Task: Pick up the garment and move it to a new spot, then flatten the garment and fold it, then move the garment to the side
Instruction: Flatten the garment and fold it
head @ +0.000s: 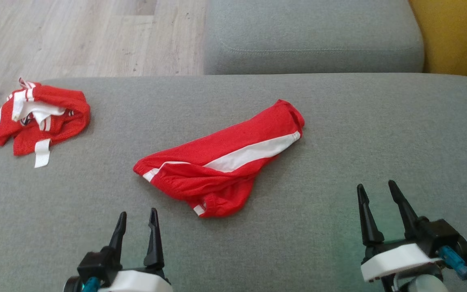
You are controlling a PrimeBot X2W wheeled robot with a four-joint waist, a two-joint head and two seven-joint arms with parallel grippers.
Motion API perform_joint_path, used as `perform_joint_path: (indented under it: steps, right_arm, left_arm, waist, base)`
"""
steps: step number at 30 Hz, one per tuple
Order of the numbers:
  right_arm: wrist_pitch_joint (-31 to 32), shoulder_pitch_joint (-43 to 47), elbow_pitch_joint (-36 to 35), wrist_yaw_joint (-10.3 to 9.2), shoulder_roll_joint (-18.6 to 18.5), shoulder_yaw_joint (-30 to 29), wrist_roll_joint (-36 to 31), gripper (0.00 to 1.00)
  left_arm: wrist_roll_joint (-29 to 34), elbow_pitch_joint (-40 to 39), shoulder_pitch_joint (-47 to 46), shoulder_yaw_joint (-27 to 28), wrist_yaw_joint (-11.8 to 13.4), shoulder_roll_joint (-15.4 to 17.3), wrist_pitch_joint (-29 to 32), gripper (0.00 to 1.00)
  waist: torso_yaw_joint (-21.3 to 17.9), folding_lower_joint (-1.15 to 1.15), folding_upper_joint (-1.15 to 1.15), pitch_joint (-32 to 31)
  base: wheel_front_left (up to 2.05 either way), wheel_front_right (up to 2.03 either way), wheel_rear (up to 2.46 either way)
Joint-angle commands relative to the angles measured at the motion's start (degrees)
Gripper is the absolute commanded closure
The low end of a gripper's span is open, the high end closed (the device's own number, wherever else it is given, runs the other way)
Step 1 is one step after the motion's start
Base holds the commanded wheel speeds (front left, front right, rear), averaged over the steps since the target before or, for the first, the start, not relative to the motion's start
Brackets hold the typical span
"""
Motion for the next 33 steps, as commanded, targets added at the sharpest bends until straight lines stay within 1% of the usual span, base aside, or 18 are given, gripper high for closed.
perform_joint_path:
  steps: [1,6,10,13,16,17,23,28,33]
  right_arm:
    - [-0.6,-0.9,-1.4,-0.04,-0.3,1.3,0.6,0.0]
    - [0.7,-4.5,0.5,-0.04,-0.3,1.3,-2.0,0.0]
    - [4.7,-11.2,3.0,-0.04,-0.3,1.9,-4.8,0.0]
    - [8.2,-16.8,5.8,-0.04,-1.4,2.3,-5.4,0.0]
    - [10.9,-22.0,8.8,-0.04,-3.0,3.3,-3.7,0.0]
    - [10.9,-22.0,8.8,-0.04,-3.0,3.3,-3.7,0.0]
    - [14.3,-28.8,15.5,-0.04,-6.6,6.9,0.3,0.0]
    - [15.1,-32.4,18.1,-0.04,-9.0,11.9,4.0,0.0]
    - [15.2,-35.4,20.2,-0.04,-10.6,14.6,6.5,0.0]
  left_arm:
    - [0.1,-2.1,-1.9,1.2,0.1,0.6,0.0,0.0]
    - [0.5,-3.1,-2.6,0.6,0.3,0.5,0.1,0.0]
    - [0.9,-4.2,-3.7,0.4,0.6,0.4,0.0,0.0]
    - [1.3,-4.7,-5.0,-0.1,0.5,0.0,-0.1,0.0]
    - [1.6,-4.8,-6.4,-0.5,0.3,-0.7,-0.4,0.0]
    - [1.6,-4.8,-6.4,-0.5,0.3,-0.7,-0.4,0.0]
    - [1.9,-3.7,-8.6,-0.6,-0.1,-1.7,-1.0,0.0]
    - [2.2,-2.9,-9.8,-0.4,-0.3,-2.2,-1.4,0.0]
    - [2.5,-2.3,-10.4,-0.3,-0.5,-2.7,-1.6,0.0]
  waist:
    - [0.6,0.0,0.0,0.3]
    - [1.9,0.0,0.0,2.1]
    - [3.1,0.0,0.0,5.5]
    - [4.4,0.0,0.0,8.4]
    - [6.0,0.0,0.0,11.4]
    - [6.0,0.0,0.0,11.4]
    - [8.5,0.0,0.0,15.4]
    - [9.5,0.0,0.0,17.2]
    - [9.9,0.0,0.0,18.3]
  base:
    - [0.0,0.0,0.0]
    - [0.0,0.0,0.0]
    - [0.0,0.0,0.0]
    - [0.0,0.0,0.0]
    - [0.0,0.0,0.0]
    - [0.0,0.0,0.0]
    - [0.0,0.0,0.0]
    - [0.0,0.0,0.0]
    - [0.0,0.0,0.0]
